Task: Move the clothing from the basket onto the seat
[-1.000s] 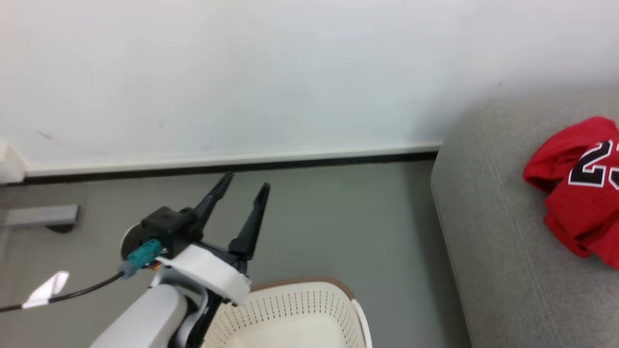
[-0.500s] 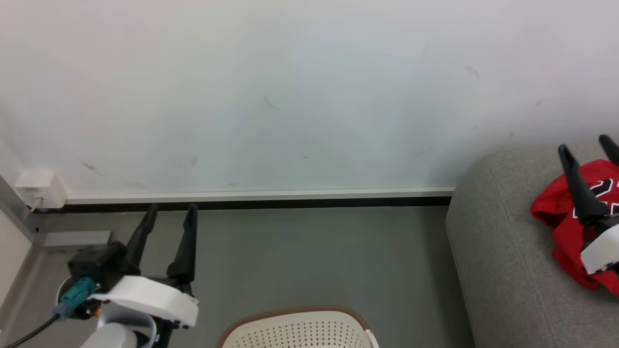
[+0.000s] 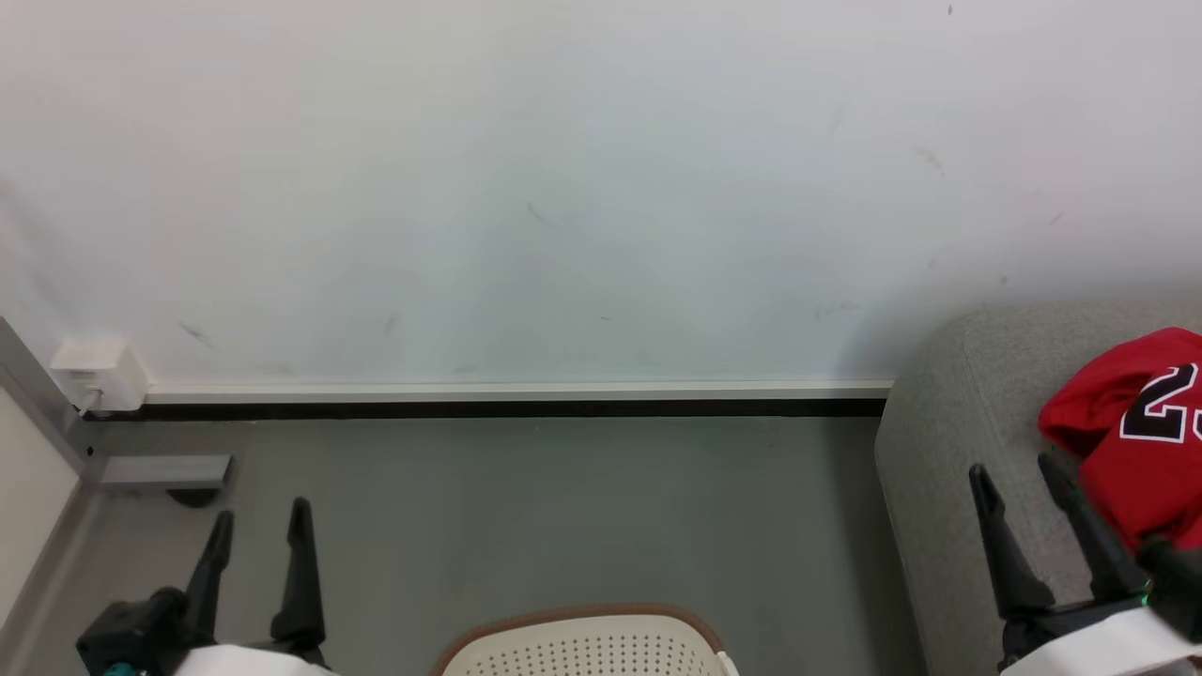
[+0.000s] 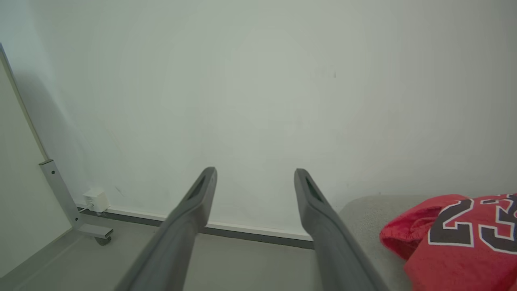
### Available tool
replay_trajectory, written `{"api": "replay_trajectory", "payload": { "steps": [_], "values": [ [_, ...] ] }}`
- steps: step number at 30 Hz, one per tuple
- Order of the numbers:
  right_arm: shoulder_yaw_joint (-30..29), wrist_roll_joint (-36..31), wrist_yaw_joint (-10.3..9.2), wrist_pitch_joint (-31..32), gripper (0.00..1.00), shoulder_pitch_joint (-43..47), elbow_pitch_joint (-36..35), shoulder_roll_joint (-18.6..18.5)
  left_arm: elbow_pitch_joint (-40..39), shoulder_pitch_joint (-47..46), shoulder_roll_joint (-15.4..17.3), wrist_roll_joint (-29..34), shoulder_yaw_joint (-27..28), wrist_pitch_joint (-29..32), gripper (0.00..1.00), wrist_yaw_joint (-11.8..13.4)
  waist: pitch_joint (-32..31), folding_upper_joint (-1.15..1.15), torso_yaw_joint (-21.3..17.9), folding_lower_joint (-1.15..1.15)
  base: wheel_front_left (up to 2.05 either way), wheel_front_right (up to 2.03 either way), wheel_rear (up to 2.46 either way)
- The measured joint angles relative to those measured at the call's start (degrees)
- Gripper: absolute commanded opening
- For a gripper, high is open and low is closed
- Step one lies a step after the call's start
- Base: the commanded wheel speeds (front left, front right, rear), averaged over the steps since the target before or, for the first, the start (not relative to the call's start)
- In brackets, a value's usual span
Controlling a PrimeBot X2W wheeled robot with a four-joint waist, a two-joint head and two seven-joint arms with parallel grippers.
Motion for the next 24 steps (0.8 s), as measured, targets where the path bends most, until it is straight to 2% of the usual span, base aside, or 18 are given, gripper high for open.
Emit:
{"api": "replay_trajectory", "payload": {
  "steps": [4,15,24],
  "values": [
    [0.2,-0.7,0.0,-2.7,1.0,2.8,2.1,2.6,0.9,2.1,-2.4,2.8,2.3,0.0,1.0,-2.1,-0.1,0.0,0.1,0.0,0.0,0.0,0.0],
    [0.8,-2.1,0.0,-7.3,1.0,2.9,10.7,3.3,7.6,3.8,-8.0,10.2,6.5,0.0,1.0,-8.6,-0.4,0.0,-0.2,0.0,0.0,0.0,0.0],
    [0.6,-2.8,0.0,-7.8,1.0,2.2,12.1,4.4,9.8,3.8,-11.0,13.9,9.8,0.0,1.0,-12.0,-0.5,0.0,-0.1,0.0,0.0,0.0,0.0]
  ]
}}
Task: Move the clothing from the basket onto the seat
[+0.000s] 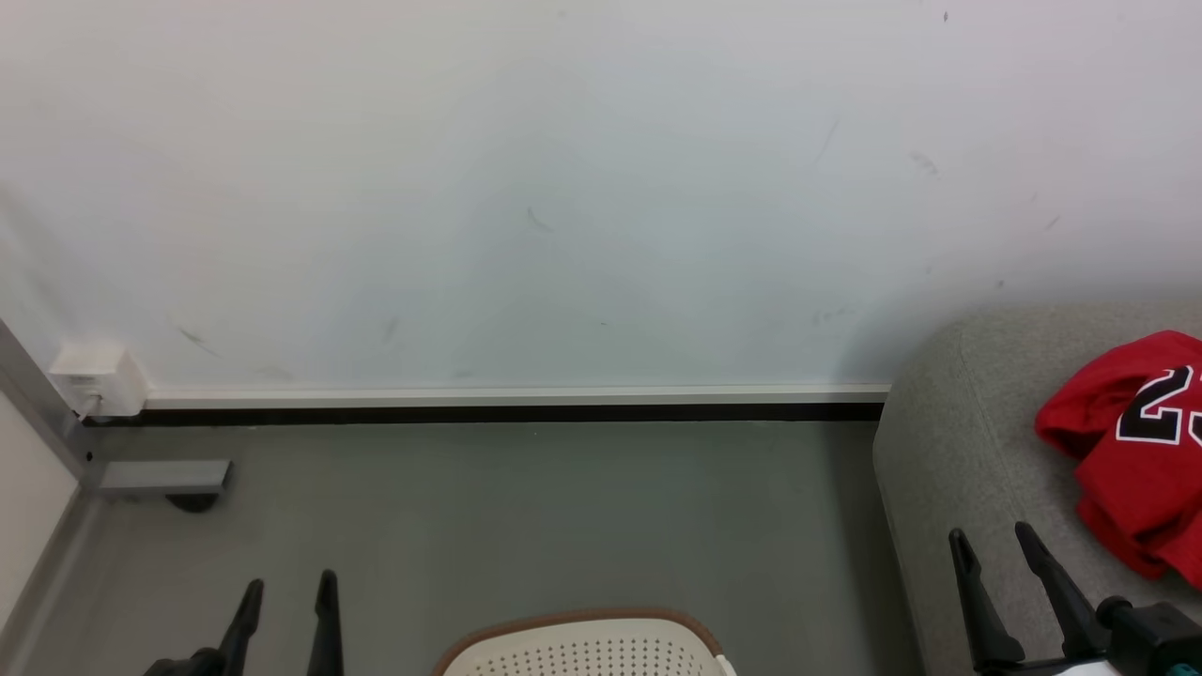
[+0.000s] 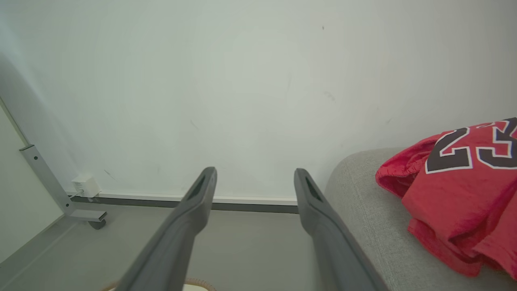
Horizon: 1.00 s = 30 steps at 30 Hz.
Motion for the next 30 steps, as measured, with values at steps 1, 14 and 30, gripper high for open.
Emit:
{"api": "replay_trajectory", "payload": {
  "steps": [1,14,30],
  "values": [
    [0.0,-0.1,0.0,0.0,1.0,-0.1,-0.2,0.0,0.2,0.0,-0.2,0.1,0.3,0.0,1.0,-0.4,0.0,0.0,0.0,0.0,0.0,0.0,0.0],
    [0.2,-0.2,0.0,0.0,1.0,-0.2,-1.0,0.2,1.2,-0.2,-2.9,3.4,3.8,0.0,1.0,-3.5,0.1,0.0,-0.1,0.0,0.0,0.0,0.0],
    [0.4,-0.2,0.0,0.0,1.0,-0.2,-1.0,0.4,2.3,-0.5,-4.9,5.7,6.5,0.0,1.0,-5.8,-0.1,0.0,-0.2,0.0,0.0,0.0,0.0]
  ]
}}
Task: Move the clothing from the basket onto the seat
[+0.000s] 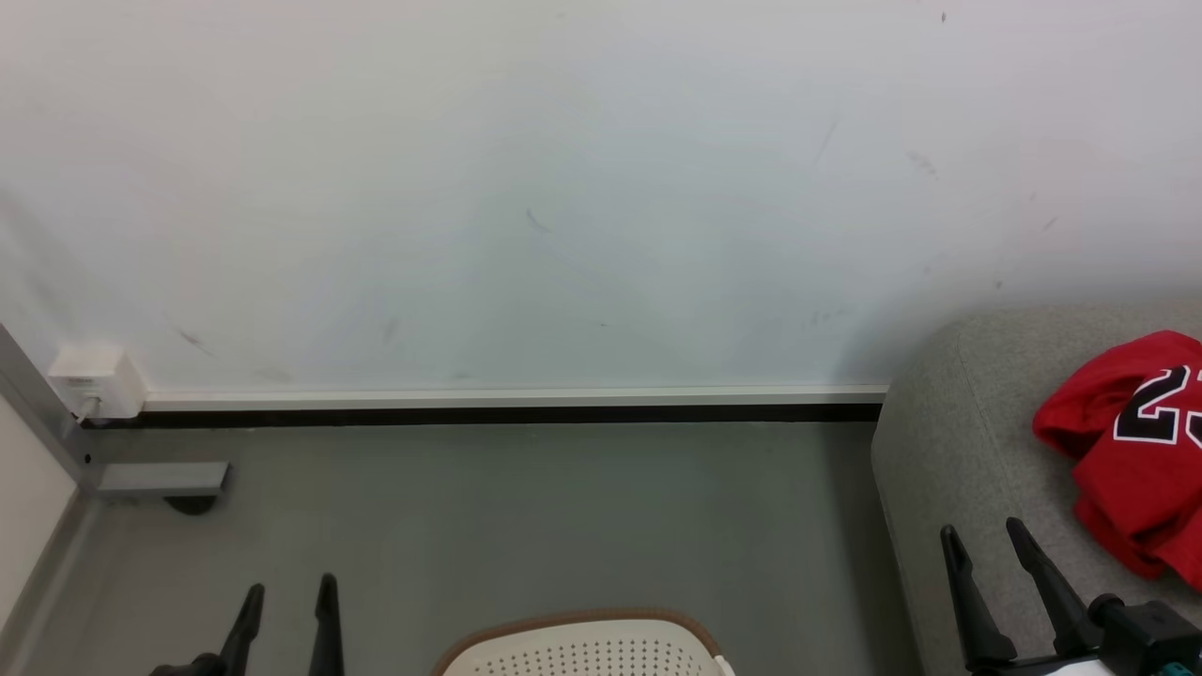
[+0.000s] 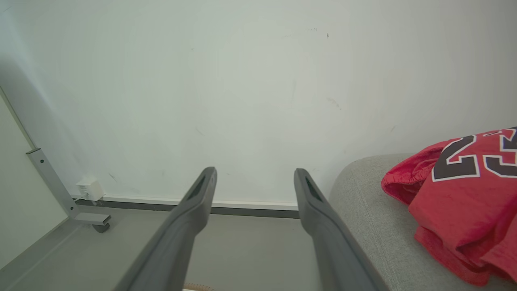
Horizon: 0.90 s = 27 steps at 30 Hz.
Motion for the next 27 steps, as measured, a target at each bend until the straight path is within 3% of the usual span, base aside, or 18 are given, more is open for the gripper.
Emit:
{"api": "replay_trajectory", "payload": {
  "steps": [2,3,9,27],
  "values": [
    [0.1,0.0,0.0,0.0,1.0,0.0,0.0,0.0,0.1,0.0,-0.1,0.2,0.3,0.0,1.0,-0.2,0.0,0.0,0.0,0.0,0.0,0.0,0.0],
    [0.1,0.0,0.01,0.1,0.0,0.1,0.2,0.1,0.3,0.0,-0.2,0.2,0.3,0.0,0.0,-0.3,0.0,0.0,0.0,0.0,0.0,0.0,0.0],
    [0.4,1.1,0.01,0.7,0.0,2.2,2.3,1.0,2.9,1.2,-0.8,-0.6,0.4,0.9,0.0,-0.3,0.0,0.0,0.0,0.0,0.0,0.0,0.0],
    [-3.7,16.4,0.01,5.4,0.0,1.7,1.8,2.3,1.5,-0.5,-1.1,-18.9,1.1,5.6,0.0,-0.3,0.4,0.0,0.3,0.0,0.0,0.0,0.0]
  ]
}}
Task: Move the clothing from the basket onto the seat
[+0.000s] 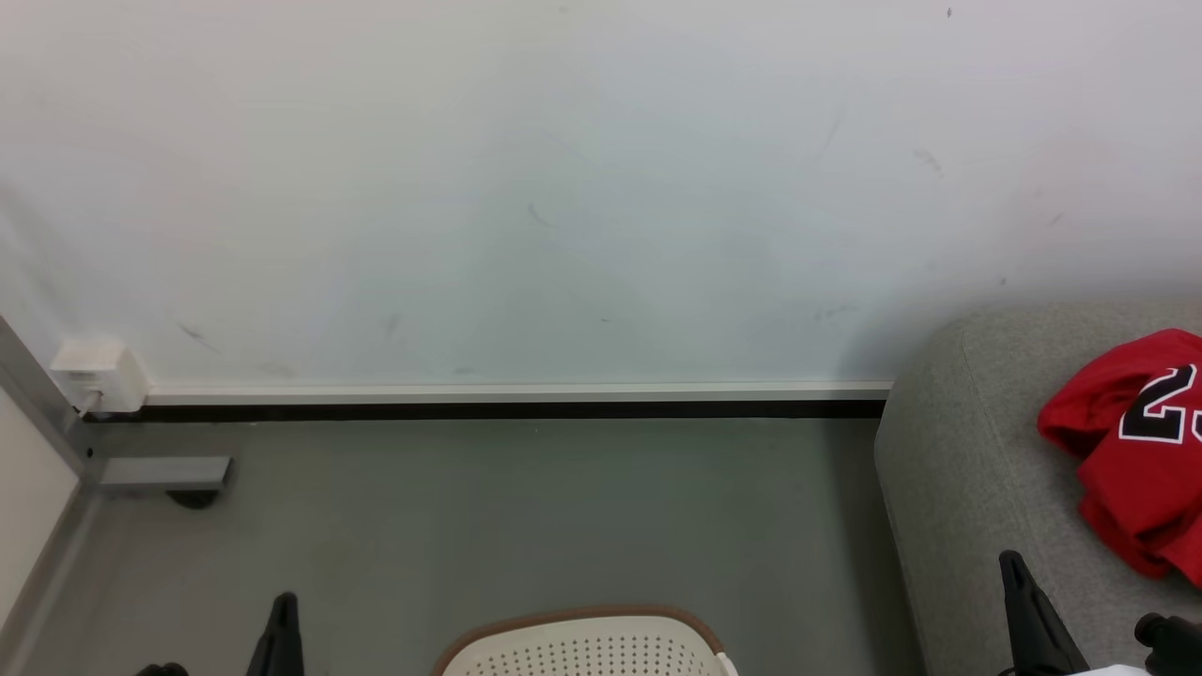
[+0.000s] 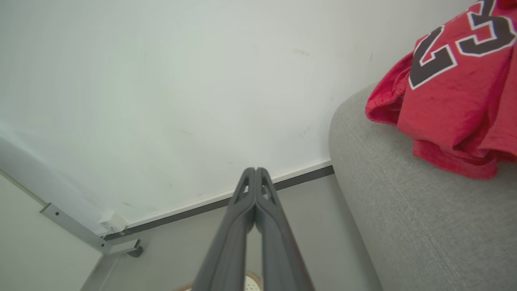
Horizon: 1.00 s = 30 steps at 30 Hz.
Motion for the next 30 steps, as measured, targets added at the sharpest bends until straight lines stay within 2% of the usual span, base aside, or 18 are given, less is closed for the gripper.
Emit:
{"api": "replay_trajectory", "payload": {
  "steps": [30],
  "values": [
    [-5.0,20.4,0.0,5.8,0.0,-2.1,-1.2,1.7,-4.0,-2.5,-0.4,-24.0,1.1,6.0,0.0,1.0,0.7,0.0,0.5,0.0,0.0,0.0,0.0]
  ]
}}
